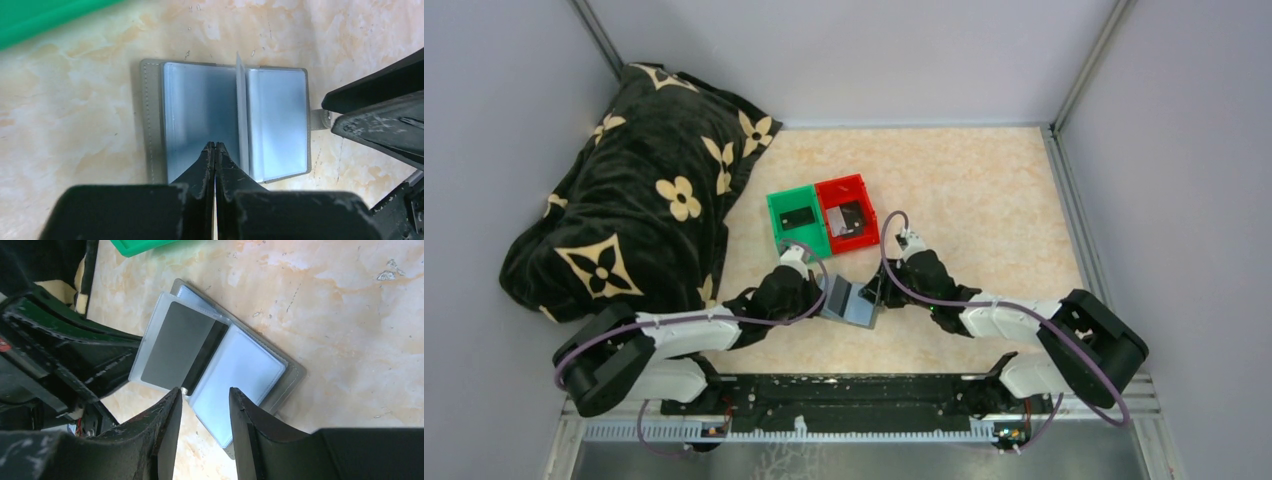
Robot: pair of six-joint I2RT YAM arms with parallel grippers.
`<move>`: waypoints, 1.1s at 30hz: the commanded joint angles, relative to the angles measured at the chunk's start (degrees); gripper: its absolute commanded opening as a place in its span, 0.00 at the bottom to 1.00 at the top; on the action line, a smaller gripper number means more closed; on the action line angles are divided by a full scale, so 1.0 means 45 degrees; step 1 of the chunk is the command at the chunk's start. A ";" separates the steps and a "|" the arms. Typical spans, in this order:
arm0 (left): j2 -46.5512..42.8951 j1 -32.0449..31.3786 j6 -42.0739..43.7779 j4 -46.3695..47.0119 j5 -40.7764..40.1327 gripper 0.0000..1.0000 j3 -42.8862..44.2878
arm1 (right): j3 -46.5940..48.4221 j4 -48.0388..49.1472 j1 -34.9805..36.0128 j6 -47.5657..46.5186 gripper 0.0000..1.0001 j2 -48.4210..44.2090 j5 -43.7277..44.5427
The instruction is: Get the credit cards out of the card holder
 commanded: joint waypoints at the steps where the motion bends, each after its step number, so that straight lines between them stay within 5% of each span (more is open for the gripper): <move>1: -0.1494 0.0045 0.0408 -0.1236 -0.0925 0.00 -0.0150 | -0.0096 0.1023 0.0148 0.0038 0.40 0.0042 -0.0057; 20: -0.1709 0.0365 0.0585 -0.1061 -0.1277 0.00 0.0453 | -0.0675 0.1531 0.1160 0.0400 0.34 0.0237 -0.0247; 26: -0.1431 0.0652 0.0524 -0.0761 -0.0889 0.00 0.0424 | -0.0270 -0.0653 0.2089 -0.0391 0.44 0.0155 0.1327; 33: -0.1696 0.0681 0.0455 -0.0670 -0.0539 0.00 0.0326 | -0.0655 -0.1422 0.1564 0.0026 0.36 0.0051 0.2179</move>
